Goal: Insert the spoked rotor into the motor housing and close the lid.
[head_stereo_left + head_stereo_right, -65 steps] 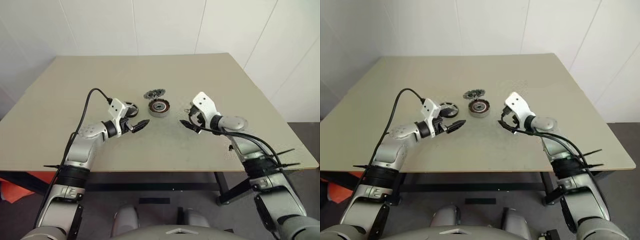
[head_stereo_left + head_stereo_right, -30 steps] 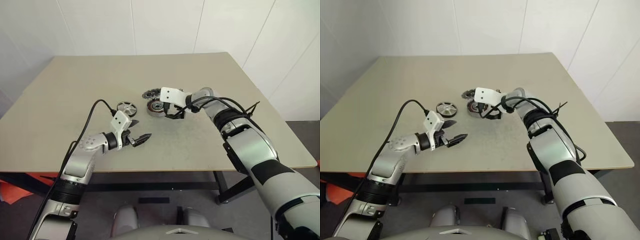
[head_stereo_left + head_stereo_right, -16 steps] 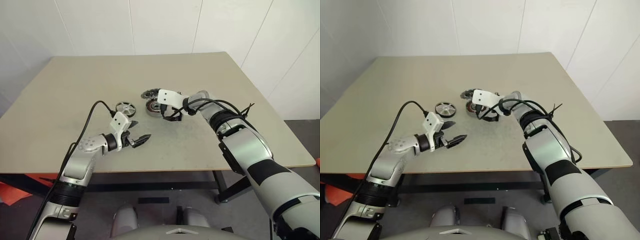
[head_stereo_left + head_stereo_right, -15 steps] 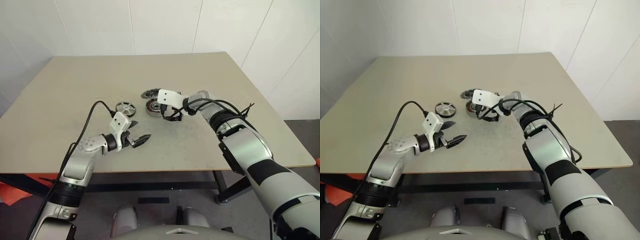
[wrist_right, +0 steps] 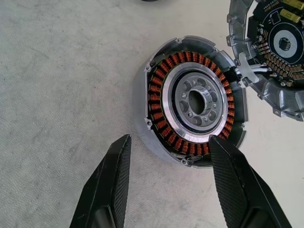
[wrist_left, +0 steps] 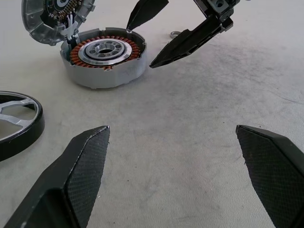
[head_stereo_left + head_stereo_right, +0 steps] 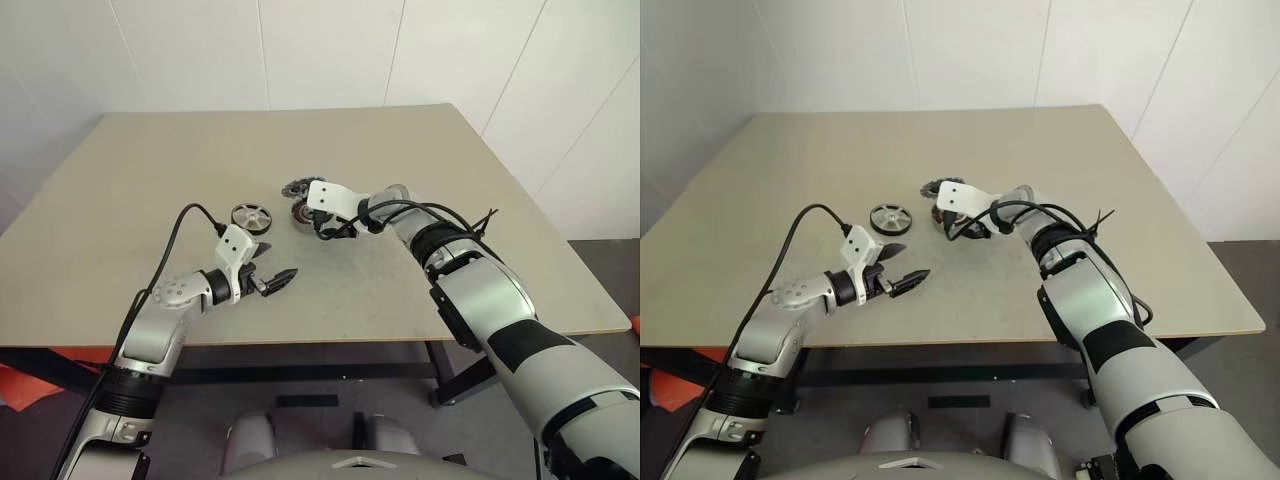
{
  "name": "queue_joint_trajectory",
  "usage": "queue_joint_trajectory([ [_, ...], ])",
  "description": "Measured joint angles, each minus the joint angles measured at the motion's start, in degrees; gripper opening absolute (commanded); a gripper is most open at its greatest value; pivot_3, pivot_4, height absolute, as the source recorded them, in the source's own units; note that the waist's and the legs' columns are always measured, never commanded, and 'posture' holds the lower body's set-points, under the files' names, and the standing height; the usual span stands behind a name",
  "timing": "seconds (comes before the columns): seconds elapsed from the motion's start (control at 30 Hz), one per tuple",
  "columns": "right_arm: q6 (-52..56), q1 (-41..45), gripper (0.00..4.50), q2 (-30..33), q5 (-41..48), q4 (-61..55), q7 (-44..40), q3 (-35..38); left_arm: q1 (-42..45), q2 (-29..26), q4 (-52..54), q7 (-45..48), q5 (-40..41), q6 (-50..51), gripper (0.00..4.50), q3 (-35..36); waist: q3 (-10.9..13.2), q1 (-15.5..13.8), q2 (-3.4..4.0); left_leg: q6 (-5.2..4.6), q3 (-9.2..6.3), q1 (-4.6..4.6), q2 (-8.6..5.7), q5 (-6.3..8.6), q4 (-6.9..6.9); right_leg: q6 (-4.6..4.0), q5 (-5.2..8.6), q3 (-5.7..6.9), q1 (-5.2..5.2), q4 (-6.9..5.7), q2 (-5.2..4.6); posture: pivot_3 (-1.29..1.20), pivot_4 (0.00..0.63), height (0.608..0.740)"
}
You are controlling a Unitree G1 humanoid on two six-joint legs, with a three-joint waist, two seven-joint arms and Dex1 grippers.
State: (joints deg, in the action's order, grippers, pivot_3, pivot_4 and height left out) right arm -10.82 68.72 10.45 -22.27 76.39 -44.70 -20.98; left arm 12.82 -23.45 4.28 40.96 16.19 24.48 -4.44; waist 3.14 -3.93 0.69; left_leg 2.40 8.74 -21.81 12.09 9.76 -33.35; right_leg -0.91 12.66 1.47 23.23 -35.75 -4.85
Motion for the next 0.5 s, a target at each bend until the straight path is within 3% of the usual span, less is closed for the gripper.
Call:
queue_joint_trajectory([
  [0.33, 1.34, 0.0, 2.88, -1.47, -0.04, 0.47, -0.2, 0.54, 0.0, -0.05, 0.04, -0.24, 0.25, 0.0, 4.5, 0.03, 0.0, -0.03, 0.01, 0.0, 0.0, 0.0, 0.0, 0.0, 0.0, 0.0, 0.0, 0.0, 0.0, 0.0, 0.0, 0.0, 0.0, 0.74],
  [0.43, 1.7, -0.01, 2.32, -1.46, -0.02, 0.72, -0.09, 0.78, 0.02, -0.03, 0.04, -0.55, 0.25, -0.01, 4.5, 0.03, 0.0, 0.0, 0.01, 0.0, 0.0, 0.01, 0.01, 0.0, 0.0, 0.0, 0.0, 0.0, 0.0, 0.0, 0.01, 0.0, 0.0, 0.74],
  [0.5, 2.11, -0.03, 1.68, -1.46, -0.01, 1.02, 0.11, 1.24, 0.1, -0.02, 0.04, -0.69, 0.25, -0.01, 4.5, 0.03, 0.0, -0.01, 0.01, 0.01, 0.0, 0.0, 0.01, 0.0, 0.0, 0.0, 0.0, 0.0, 0.0, 0.0, 0.01, 0.0, 0.0, 0.74],
])
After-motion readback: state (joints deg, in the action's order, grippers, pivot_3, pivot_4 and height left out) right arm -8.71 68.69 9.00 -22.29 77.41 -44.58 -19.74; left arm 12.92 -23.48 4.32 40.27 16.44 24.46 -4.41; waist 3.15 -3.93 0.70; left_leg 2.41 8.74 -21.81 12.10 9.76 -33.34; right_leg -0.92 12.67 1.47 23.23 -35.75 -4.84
